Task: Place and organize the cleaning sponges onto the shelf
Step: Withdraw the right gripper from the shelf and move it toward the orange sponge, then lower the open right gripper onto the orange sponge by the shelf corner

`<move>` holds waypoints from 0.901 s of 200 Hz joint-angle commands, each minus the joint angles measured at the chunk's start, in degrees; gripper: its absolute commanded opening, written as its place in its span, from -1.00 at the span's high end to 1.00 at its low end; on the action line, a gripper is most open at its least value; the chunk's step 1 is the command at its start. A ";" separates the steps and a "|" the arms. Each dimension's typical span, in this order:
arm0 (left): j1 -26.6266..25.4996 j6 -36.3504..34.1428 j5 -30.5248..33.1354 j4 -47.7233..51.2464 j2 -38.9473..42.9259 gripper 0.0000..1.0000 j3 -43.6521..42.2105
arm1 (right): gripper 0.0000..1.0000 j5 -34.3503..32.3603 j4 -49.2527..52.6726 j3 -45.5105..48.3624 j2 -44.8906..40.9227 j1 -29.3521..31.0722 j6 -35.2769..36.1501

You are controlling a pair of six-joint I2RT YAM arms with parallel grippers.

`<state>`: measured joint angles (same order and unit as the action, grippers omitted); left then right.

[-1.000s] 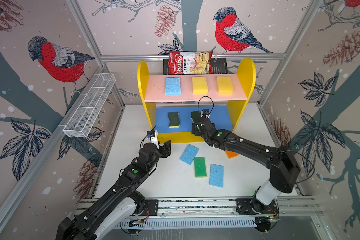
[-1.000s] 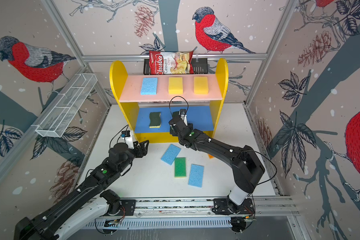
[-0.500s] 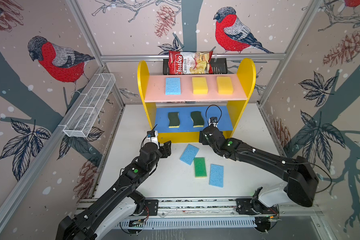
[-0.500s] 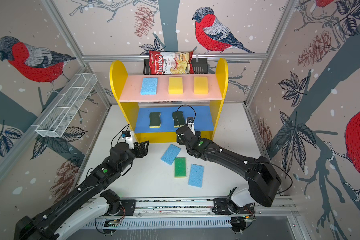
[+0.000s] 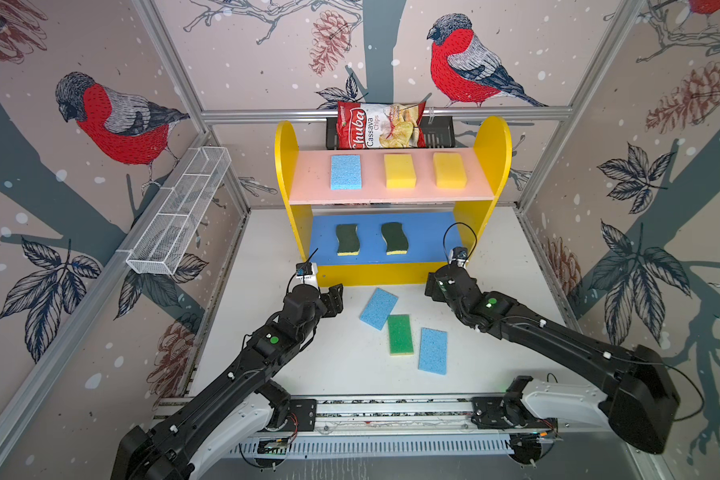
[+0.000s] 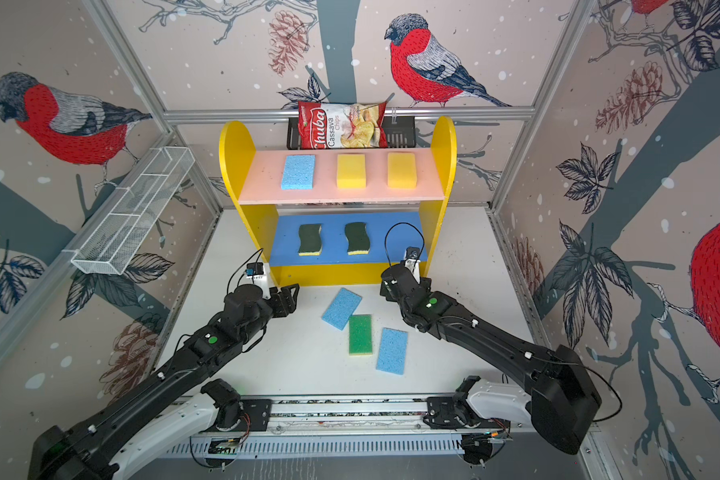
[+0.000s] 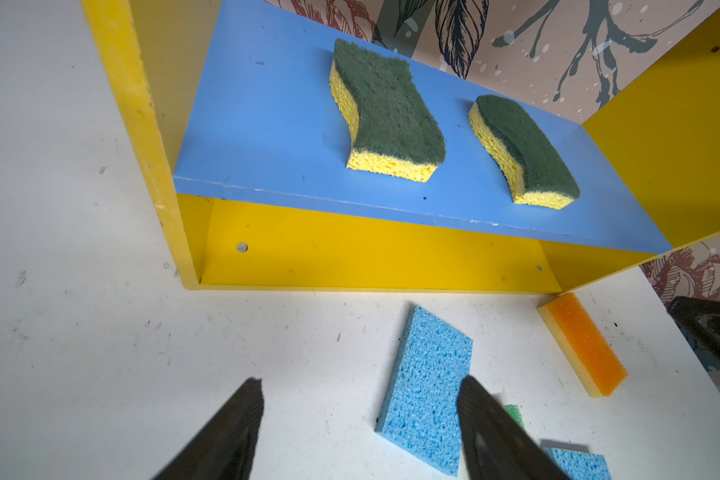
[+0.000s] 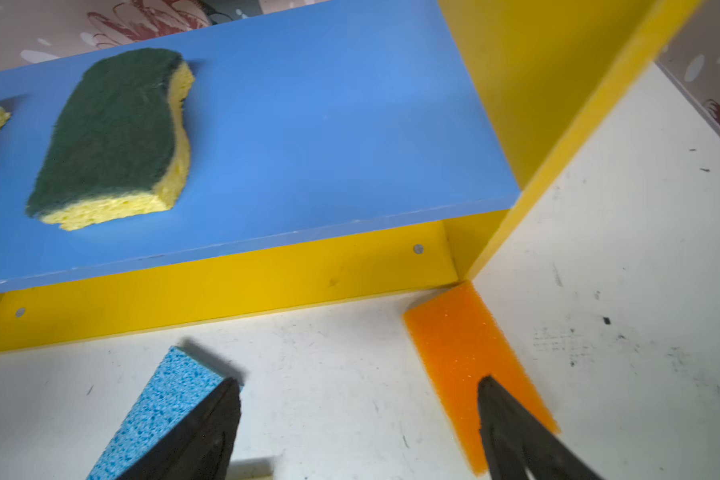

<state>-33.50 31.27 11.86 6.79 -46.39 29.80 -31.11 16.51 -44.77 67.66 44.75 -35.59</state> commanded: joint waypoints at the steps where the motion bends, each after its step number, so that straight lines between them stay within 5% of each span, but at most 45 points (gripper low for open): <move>1: -0.30 0.55 0.20 -0.08 -0.10 -0.49 0.21 | -0.81 1.34 0.19 2.56 -2.55 -2.37 -1.83; 53: -1.37 0.98 0.15 -0.76 -1.83 -0.49 0.52 | -0.84 4.58 -0.96 9.48 -8.90 -10.08 -3.28; 114: -2.80 1.24 0.49 -1.95 -4.30 -0.49 1.11 | -0.85 16.87 -8.30 18.63 -14.75 -24.36 -1.32; 180: -3.50 1.65 0.58 -2.92 -5.81 -0.48 1.23 | -0.84 22.50 -13.19 22.20 -13.05 -32.07 0.24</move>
<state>-36.71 32.60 12.03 5.96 -51.83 30.50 -11.64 7.16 -23.40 53.58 14.06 -36.14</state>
